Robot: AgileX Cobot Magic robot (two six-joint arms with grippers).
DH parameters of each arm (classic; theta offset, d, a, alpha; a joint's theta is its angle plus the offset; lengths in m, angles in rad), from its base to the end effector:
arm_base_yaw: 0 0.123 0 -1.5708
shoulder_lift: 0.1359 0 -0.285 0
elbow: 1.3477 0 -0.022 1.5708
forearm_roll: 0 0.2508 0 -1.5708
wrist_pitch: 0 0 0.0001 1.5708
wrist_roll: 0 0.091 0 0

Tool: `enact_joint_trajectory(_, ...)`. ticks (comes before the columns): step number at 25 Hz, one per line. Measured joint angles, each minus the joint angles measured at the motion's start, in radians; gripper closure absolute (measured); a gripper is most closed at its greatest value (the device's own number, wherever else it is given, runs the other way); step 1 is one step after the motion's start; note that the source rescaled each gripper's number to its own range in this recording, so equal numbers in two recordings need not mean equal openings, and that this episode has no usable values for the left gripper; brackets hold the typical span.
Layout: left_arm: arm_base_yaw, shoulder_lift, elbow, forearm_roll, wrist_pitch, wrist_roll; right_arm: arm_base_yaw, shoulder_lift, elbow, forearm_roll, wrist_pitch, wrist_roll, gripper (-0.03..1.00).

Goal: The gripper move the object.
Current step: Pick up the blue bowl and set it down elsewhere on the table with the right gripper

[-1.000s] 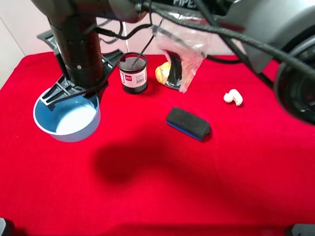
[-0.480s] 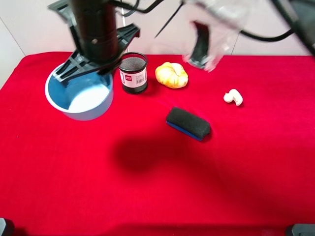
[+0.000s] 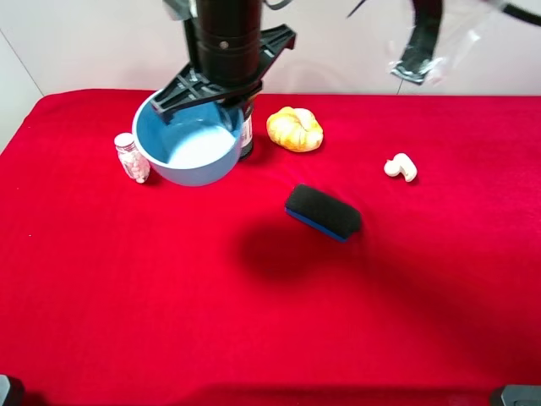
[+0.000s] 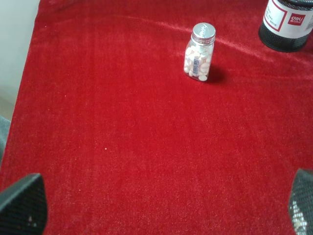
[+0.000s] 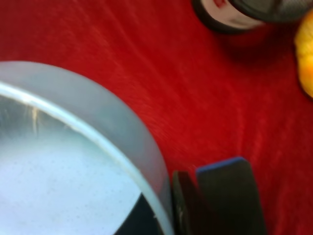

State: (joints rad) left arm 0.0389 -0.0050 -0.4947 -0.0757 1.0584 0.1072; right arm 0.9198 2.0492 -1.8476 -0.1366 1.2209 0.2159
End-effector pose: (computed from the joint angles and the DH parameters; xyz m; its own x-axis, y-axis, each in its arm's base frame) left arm -0.0048 -0.0062 0.2762 -0.4503 0.0523 -0.8913 0.0515 0.9981 0.0326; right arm 0.2742 0.3407 0.2614 -0.7099 -0.6570 -0.2538 -0.6607 0.7460 -0.0828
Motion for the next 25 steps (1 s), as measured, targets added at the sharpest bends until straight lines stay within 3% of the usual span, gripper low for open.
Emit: enact_joint_trajectory(25,0.0,0.0,0.0,0.0,0.0,0.0,-0.357,-0.062,0.075,0.08,-0.001,-0.181,0.97)
